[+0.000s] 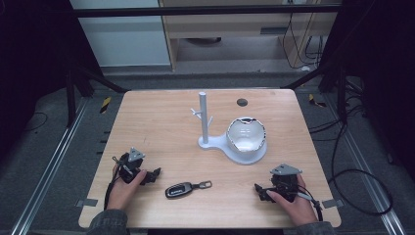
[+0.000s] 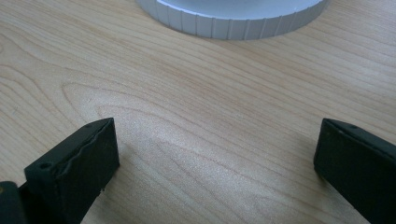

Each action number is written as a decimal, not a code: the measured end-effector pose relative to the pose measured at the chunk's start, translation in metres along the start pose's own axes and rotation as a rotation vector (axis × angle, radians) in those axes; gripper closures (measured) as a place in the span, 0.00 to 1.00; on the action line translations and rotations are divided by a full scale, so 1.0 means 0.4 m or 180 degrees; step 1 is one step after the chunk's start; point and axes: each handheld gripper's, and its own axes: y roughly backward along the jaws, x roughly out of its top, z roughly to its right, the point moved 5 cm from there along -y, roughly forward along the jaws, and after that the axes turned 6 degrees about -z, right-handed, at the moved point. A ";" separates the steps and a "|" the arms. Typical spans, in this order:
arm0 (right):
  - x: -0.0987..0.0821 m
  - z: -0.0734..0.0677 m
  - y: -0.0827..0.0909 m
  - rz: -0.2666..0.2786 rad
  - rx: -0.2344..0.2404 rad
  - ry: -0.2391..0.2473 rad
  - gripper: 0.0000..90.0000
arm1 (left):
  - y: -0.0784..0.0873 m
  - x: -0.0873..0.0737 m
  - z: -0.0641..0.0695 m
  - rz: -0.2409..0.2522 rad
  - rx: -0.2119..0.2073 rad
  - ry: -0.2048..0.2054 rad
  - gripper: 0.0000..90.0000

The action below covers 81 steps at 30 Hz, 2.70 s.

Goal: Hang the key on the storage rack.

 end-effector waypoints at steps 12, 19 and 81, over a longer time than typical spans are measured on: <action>0.000 0.000 0.000 0.0001 -0.0003 0.0007 0.00 | 0.001 0.002 -0.002 0.0002 -0.0043 -0.0022 0.03; -0.001 0.001 0.000 0.0003 -0.0010 0.0020 0.00 | 0.027 0.030 -0.006 0.0101 -0.0100 -0.0065 0.07; 0.002 0.011 -0.003 -0.0005 0.0003 0.0055 0.01 | 0.066 0.257 0.385 -0.1722 -0.0506 -0.1935 0.16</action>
